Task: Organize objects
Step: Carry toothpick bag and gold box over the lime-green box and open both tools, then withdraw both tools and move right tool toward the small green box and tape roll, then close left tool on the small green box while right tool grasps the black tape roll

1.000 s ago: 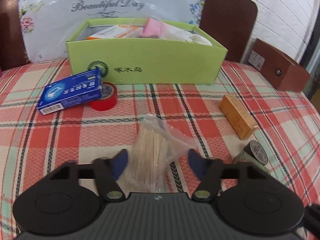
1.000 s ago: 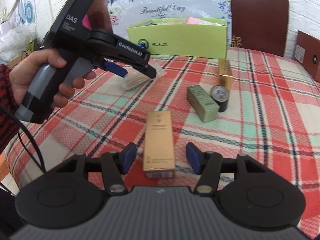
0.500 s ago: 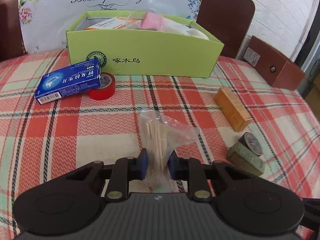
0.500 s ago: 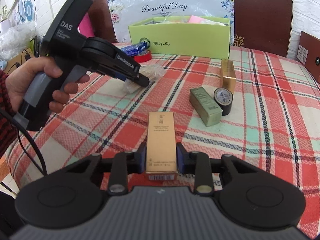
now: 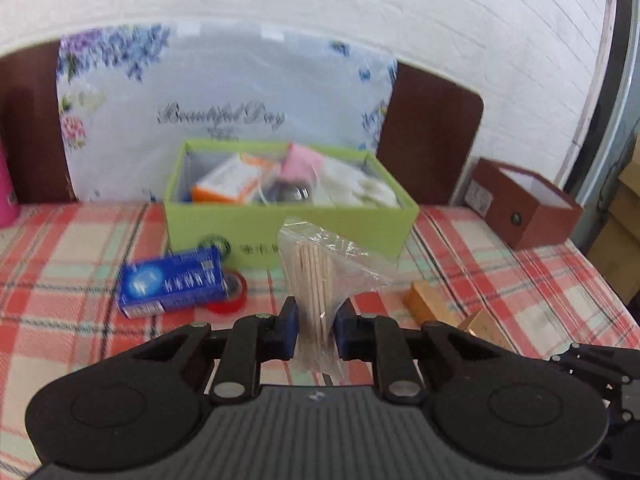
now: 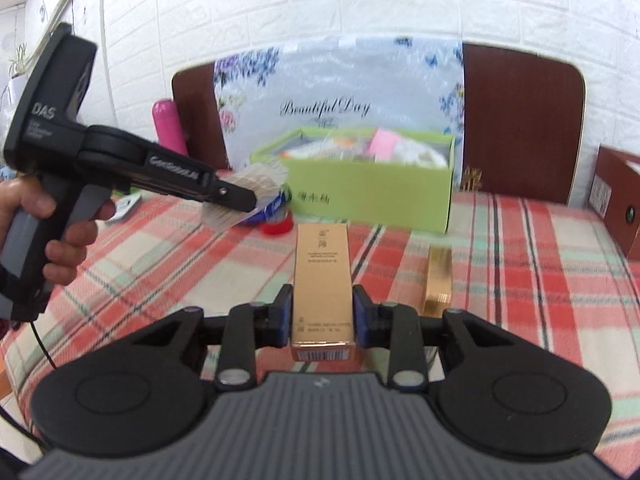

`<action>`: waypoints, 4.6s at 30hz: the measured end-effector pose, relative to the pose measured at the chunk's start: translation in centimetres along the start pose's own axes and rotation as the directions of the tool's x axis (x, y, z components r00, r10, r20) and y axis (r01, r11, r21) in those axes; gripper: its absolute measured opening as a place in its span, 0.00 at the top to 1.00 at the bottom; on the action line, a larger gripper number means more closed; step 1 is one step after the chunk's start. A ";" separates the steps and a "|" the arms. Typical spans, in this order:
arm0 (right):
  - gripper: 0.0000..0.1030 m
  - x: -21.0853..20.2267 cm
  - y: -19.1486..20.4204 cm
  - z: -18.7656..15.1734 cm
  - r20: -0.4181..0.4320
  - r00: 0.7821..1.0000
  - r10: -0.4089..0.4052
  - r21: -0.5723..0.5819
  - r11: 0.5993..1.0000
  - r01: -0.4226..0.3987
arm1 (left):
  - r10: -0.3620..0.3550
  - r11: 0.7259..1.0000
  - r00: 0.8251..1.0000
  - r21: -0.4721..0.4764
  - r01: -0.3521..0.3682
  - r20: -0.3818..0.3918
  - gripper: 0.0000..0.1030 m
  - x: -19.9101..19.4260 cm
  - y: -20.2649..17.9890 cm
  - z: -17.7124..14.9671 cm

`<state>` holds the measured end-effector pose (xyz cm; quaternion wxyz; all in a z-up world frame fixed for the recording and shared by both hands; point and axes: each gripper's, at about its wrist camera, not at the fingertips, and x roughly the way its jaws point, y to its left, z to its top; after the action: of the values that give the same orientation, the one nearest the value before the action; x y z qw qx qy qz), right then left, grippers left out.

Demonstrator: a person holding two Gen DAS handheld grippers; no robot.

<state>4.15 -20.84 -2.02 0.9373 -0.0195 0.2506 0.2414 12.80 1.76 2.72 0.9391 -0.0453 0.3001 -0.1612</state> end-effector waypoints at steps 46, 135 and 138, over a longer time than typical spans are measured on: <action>0.00 11.5 -6.1 10.6 0.195 0.973 -0.123 0.004 0.992 0.125 | 0.215 0.976 0.976 0.036 -0.217 0.035 0.17 6.1 2.7 8.3; 0.61 2.7 0.3 -6.1 -0.202 0.979 0.024 0.017 1.000 -0.021 | 0.078 0.997 0.965 0.041 -0.070 -0.249 0.75 2.3 -2.8 -9.9; 0.61 2.7 0.3 -5.6 -0.200 0.980 0.014 0.007 1.000 -0.013 | 0.064 0.998 0.967 0.032 -0.058 -0.247 0.75 2.3 -2.6 -9.9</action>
<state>3.46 -20.21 -8.19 0.9057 -0.0394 0.3445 0.2438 8.13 -1.37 -6.10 0.8993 -0.0038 0.4143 -0.1403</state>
